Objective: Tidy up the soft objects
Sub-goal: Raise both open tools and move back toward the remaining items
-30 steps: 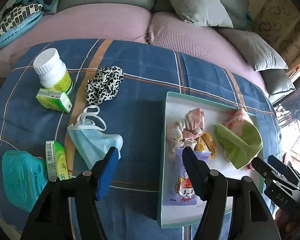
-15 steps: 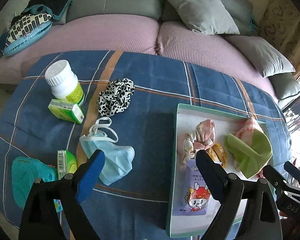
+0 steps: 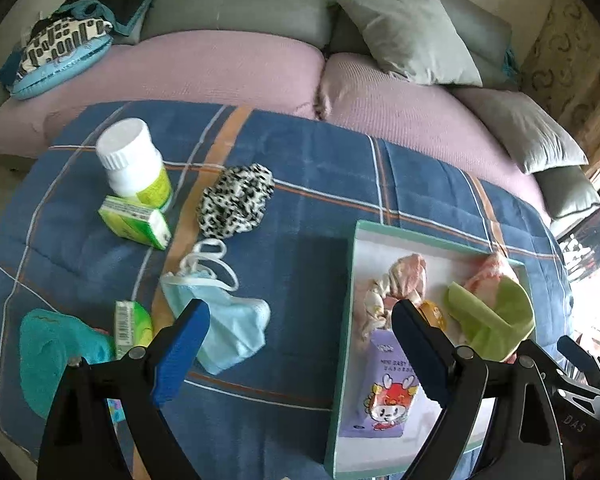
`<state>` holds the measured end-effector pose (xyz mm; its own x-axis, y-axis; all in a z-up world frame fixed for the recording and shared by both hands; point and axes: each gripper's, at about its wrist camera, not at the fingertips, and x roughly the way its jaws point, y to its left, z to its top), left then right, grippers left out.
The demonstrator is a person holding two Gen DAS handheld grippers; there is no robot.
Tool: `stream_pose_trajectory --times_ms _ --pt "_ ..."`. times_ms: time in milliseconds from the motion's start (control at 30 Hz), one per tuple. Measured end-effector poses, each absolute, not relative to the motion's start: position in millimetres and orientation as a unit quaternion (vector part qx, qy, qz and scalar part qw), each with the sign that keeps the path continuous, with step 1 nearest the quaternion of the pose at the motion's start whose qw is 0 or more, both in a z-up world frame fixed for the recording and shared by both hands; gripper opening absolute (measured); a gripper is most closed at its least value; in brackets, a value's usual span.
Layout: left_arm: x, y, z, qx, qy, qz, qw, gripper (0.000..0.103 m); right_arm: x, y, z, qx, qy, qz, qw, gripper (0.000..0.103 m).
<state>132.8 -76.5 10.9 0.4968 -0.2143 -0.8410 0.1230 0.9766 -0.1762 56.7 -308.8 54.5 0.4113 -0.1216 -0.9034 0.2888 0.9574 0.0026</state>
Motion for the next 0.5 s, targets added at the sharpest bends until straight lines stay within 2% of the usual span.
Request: stream_pose_trajectory --times_ms 500 --pt "137 -5 32 -0.06 0.449 -0.01 0.891 0.093 77 -267 55 0.074 0.514 -0.07 0.852 0.103"
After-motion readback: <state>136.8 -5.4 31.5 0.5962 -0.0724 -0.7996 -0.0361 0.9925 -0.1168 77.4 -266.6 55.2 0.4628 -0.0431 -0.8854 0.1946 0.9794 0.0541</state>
